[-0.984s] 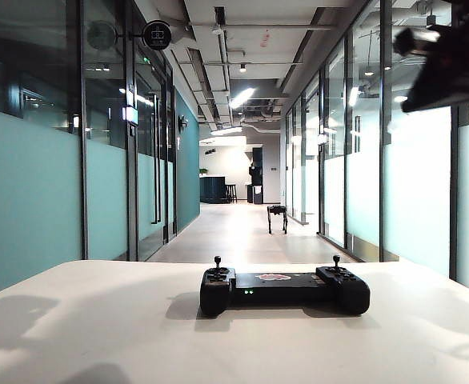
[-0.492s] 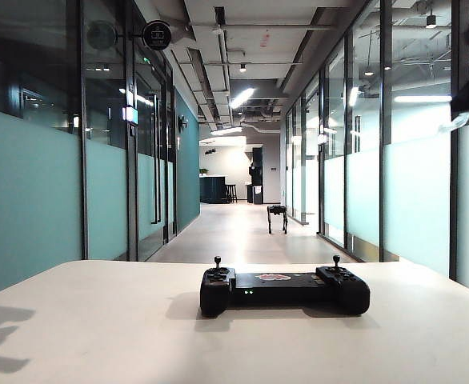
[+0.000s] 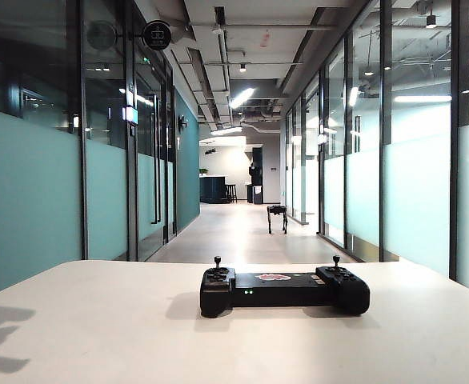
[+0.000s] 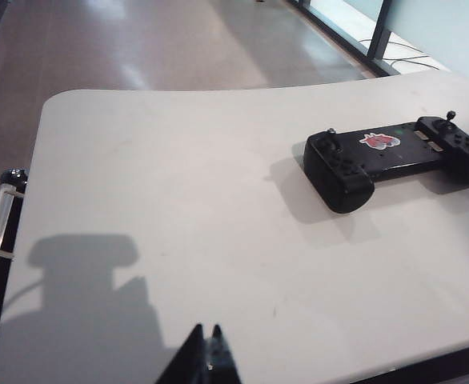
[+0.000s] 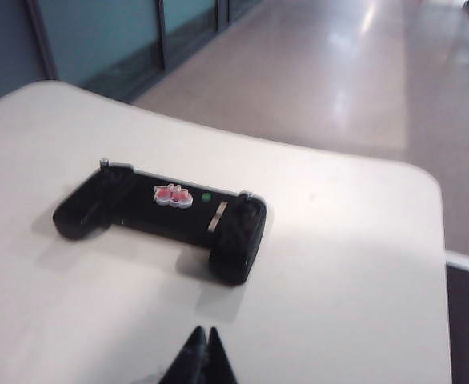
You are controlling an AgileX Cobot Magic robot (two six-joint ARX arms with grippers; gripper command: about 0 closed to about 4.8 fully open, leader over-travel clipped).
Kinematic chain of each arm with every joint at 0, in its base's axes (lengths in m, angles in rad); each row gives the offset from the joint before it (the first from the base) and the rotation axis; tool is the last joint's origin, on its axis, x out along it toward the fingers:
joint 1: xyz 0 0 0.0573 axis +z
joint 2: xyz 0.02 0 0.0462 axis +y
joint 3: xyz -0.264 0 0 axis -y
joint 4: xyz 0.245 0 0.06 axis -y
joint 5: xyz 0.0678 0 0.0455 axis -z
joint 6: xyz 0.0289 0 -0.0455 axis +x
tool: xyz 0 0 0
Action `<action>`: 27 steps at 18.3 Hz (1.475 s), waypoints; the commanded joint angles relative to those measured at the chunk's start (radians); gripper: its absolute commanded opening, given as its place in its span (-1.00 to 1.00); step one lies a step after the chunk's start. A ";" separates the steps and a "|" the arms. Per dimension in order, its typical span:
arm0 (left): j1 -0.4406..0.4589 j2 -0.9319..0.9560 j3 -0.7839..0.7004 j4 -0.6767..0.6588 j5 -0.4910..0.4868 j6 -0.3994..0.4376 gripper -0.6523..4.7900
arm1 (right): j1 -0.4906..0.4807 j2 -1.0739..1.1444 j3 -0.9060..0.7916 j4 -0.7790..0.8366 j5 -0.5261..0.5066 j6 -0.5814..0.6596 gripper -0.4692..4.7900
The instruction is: Push the left joystick on the remote control sitting on the white table forward to make the robot dog walk in a straight line until it approaches the door.
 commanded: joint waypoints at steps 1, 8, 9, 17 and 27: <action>0.000 0.002 0.002 0.008 0.000 -0.002 -0.78 | -0.003 -0.119 -0.046 0.010 0.021 -0.003 -0.84; 0.000 0.002 0.002 0.008 0.000 -0.002 -0.78 | -0.145 -0.316 -0.130 -0.005 0.018 -0.007 -0.84; 0.000 0.002 0.002 0.008 0.000 -0.002 -0.78 | -0.180 -0.331 -0.135 -0.006 -0.004 -0.007 -0.84; 0.000 0.002 0.002 0.009 0.000 -0.002 -0.78 | -0.353 -0.367 -0.138 0.042 -0.094 -0.005 -0.84; 0.000 0.002 0.002 0.008 0.000 -0.002 -0.78 | -0.404 -0.367 -0.171 0.072 -0.089 0.003 -0.84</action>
